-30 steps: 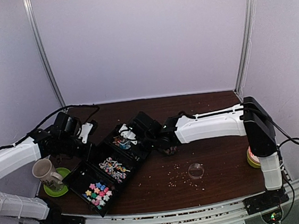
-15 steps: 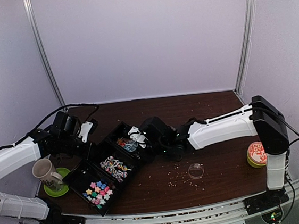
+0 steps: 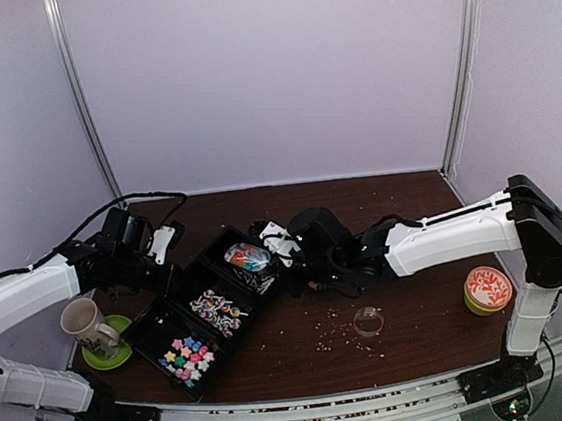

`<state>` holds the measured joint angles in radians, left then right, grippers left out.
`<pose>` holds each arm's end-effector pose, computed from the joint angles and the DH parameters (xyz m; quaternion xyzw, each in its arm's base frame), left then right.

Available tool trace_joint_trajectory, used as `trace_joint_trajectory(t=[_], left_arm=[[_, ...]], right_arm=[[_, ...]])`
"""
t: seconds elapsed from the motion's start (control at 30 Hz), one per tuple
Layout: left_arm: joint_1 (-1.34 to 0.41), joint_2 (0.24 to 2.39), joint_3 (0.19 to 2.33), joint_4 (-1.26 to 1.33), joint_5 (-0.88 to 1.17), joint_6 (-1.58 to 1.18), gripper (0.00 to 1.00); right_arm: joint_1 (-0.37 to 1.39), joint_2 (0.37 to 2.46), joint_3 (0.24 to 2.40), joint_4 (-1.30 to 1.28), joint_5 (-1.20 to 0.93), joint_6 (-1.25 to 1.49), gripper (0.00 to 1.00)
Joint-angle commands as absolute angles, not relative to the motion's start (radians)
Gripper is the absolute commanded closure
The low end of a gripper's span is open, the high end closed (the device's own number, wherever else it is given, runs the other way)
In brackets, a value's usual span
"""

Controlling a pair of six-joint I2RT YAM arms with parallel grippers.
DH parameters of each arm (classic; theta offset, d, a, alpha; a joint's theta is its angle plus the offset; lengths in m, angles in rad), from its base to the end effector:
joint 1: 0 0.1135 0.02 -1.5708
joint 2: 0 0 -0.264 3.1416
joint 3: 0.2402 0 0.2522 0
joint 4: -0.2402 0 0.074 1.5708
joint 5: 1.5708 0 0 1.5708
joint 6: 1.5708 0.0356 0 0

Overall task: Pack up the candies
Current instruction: Scoop the fake candies from the storage box.

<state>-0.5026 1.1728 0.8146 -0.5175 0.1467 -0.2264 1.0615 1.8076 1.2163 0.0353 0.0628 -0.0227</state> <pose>0.2061 -0.1192 0.2433 0.1538 0.9253 -0.1855 0.2928 0.2027 0.3584 0.2256 -0.4376 0.7562 0.2172 0.4352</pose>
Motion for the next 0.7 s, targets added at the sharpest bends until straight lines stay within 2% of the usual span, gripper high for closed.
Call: trace_joint_trajectory(t=[0.0, 0.43, 0.67], left_arm=[[-0.493, 1.156, 0.885, -0.380, 0.202, -0.244, 1.00], [-0.489, 1.160, 0.888, -0.387, 0.196, -0.246, 1.00], [-0.487, 1.161, 0.888, -0.391, 0.194, -0.246, 1.00]], right_arm=[[1.053, 1.739, 1.202, 0.092, 0.103, -0.031, 1.00], [1.029, 1.594, 1.040, 0.257, 0.137, -0.034, 1.00], [1.027, 1.576, 1.032, 0.255, 0.157, -0.033, 1.00]])
